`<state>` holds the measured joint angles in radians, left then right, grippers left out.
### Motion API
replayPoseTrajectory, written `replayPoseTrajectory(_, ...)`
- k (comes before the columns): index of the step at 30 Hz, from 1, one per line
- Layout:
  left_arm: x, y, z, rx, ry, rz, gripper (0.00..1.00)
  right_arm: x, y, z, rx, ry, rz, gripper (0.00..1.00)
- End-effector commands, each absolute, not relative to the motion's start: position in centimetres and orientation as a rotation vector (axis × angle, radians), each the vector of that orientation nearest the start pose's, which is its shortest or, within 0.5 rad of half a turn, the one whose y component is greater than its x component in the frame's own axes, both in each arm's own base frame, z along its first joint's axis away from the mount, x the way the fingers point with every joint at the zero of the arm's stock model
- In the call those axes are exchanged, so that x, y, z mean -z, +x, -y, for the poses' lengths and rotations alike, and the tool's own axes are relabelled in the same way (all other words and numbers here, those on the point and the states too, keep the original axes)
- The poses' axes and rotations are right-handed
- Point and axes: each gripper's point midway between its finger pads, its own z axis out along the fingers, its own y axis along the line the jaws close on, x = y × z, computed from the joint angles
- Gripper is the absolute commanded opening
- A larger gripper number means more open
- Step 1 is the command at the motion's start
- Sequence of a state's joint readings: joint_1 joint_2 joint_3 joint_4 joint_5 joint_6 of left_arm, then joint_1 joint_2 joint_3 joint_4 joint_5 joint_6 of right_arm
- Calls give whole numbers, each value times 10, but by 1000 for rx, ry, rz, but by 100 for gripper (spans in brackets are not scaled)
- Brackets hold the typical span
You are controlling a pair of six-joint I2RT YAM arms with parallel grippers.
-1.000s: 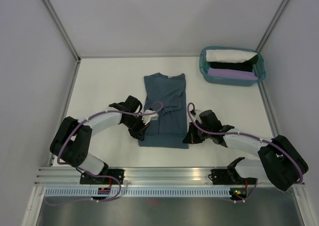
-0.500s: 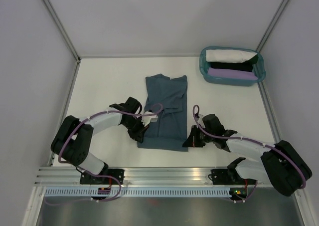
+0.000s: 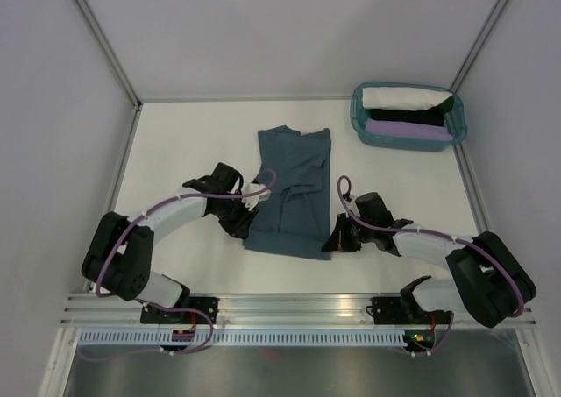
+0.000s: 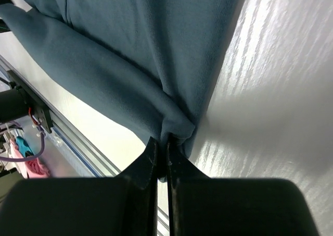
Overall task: Roll the t-shirts
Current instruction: Roll the tshirt
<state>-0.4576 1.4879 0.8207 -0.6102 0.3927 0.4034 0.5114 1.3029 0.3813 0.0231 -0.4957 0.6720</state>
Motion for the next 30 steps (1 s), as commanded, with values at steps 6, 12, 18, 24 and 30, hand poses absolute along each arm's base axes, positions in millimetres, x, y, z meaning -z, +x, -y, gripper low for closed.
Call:
replayPoseTrajectory(6, -114, 274, 170, 389, 1117, -2219, 35, -31, 189, -216, -1065, 31, -2644, 2)
replayPoseTrajectory(12, -138, 239, 197, 473, 1311, -2003, 35, -30, 191, -215, -1108, 108, -2670, 1)
replayPoseTrajectory(18, -97, 173, 231, 408, 1715, -1844, 35, -26, 198, -210, -1029, 176, -2709, 1)
replayPoseTrajectory(24, -70, 174, 227, 273, 1776, -1889, 33, -25, 204, -201, -932, 184, -2706, 1)
replayPoseTrajectory(30, -59, 188, 214, 137, 1762, -1885, 37, -27, 208, -201, -920, 175, -2700, 2)
